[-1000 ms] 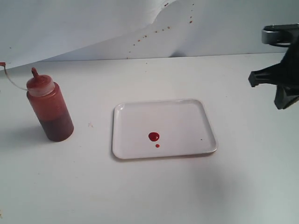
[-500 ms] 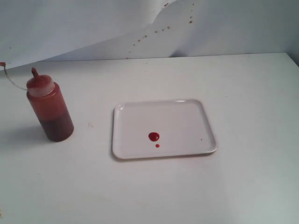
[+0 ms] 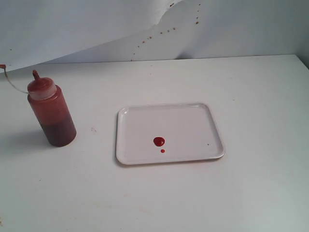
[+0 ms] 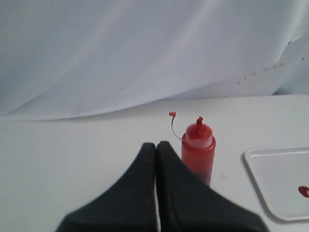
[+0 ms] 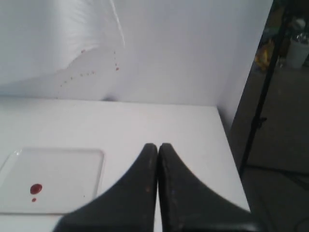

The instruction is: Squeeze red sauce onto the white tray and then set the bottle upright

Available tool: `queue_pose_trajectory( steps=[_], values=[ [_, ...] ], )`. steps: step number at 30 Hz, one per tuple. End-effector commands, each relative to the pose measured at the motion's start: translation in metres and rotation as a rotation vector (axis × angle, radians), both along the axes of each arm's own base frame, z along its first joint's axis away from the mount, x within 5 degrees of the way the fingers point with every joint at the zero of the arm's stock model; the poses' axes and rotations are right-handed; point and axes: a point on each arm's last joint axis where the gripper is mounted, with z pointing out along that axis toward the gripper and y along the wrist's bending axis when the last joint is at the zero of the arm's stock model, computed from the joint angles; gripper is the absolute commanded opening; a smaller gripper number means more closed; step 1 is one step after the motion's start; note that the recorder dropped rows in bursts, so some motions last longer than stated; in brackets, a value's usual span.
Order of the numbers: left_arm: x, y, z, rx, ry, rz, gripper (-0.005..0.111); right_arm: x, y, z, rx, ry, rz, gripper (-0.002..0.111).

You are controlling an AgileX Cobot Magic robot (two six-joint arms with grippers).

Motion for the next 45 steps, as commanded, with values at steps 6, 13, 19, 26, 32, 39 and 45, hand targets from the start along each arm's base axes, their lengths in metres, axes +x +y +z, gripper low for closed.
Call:
queue_pose_trajectory(
  steps=[6, 13, 19, 26, 32, 39, 45],
  values=[
    [-0.077, -0.002, -0.015, 0.024, -0.255, -0.005, 0.000, -0.087, -0.014, -0.032, -0.025, -0.251, -0.071, 0.000],
    [-0.076, 0.001, -0.049, 0.034, -0.262, 0.015, 0.000, -0.081, -0.019, -0.062, -0.057, -0.184, -0.091, 0.000],
    [-0.046, 0.001, -0.066, 0.041, -0.290, 0.002, 0.000, -0.063, -0.021, -0.070, -0.108, -0.186, -0.106, 0.000],
    [0.020, 0.000, -0.140, 0.024, -0.311, -0.019, 0.000, -0.010, -0.014, -0.109, -0.167, -0.158, -0.083, 0.000],
    [0.046, 0.000, -0.201, 0.005, -0.348, -0.022, 0.000, 0.040, -0.002, -0.169, -0.179, -0.168, -0.018, 0.000],
    [0.049, 0.001, -0.221, 0.122, -0.314, -0.031, 0.000, 0.064, 0.012, -0.207, -0.172, -0.396, 0.087, 0.000],
    [0.049, 0.001, -0.220, 0.117, -0.317, -0.030, 0.000, 0.071, 0.014, -0.240, -0.173, -0.329, 0.105, 0.000]
  ],
)
